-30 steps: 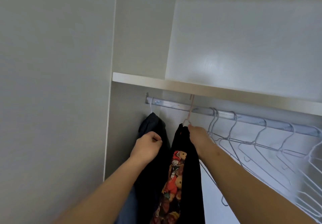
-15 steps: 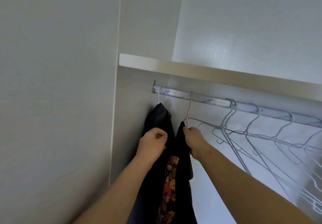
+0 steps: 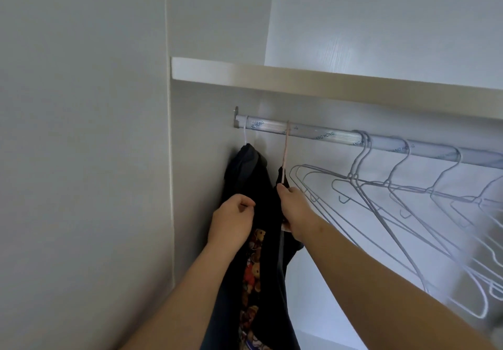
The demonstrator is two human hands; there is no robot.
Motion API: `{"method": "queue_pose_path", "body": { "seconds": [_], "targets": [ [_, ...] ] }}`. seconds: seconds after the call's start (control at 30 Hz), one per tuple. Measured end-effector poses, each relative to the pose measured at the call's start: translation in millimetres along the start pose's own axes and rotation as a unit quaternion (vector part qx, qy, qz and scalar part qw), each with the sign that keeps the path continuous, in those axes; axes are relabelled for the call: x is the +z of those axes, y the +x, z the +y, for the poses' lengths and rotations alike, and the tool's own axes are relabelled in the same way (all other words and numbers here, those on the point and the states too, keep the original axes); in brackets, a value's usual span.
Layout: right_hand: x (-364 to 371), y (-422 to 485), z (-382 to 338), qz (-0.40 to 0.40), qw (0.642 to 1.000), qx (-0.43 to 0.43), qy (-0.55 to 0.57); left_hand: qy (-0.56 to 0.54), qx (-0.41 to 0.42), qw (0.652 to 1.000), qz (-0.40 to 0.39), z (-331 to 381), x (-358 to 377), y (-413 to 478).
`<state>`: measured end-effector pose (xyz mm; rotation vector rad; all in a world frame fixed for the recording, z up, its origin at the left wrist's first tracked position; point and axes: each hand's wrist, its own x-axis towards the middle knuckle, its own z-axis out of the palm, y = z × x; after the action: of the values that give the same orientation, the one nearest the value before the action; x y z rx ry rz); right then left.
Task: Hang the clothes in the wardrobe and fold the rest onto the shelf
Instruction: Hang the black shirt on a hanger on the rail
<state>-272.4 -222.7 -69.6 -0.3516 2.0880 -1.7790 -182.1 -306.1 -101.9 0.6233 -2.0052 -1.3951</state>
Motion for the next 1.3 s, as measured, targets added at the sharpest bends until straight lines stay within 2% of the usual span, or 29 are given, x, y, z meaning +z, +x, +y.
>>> {"method": "queue_pose_path", "body": {
  "seconds": [0.13, 0.27, 0.37, 0.57, 0.8, 0.93, 1.07, 1.17, 1.3],
  "targets": [
    [2, -15, 12, -0.009, 0.999, 0.005, 0.054, 0.004, 0.022, 1.000, 0.014, 4, -2, -6],
    [-11, -36, 31, -0.008, 0.998, 0.020, 0.065, 0.015, 0.064, 0.997, 0.045, 15, -1, -24],
    [-26, -56, 46, 0.005, 0.996, 0.039, 0.075, 0.008, 0.086, 0.996, 0.037, 25, 4, -47],
    [-83, -113, 73, 0.059, 0.989, 0.065, 0.115, 0.007, 0.101, 0.992, -0.079, 44, 43, -104],
    [-183, -207, 130, 0.177, 0.966, 0.115, 0.153, 0.031, 0.028, 0.973, -0.225, 39, 126, -209],
    [-237, -288, 183, 0.270, 0.933, 0.166, 0.173, 0.053, -0.012, 0.942, -0.331, 31, 175, -294],
    [-293, -374, 224, 0.360, 0.888, 0.188, 0.213, 0.064, -0.006, 0.894, -0.444, 33, 221, -377],
    [-327, -439, 245, 0.432, 0.850, 0.193, 0.232, 0.059, -0.003, 0.854, -0.517, 45, 252, -438],
    [-346, -518, 275, 0.523, 0.786, 0.197, 0.265, 0.062, 0.023, 0.784, -0.617, 63, 282, -520]
  ]
}}
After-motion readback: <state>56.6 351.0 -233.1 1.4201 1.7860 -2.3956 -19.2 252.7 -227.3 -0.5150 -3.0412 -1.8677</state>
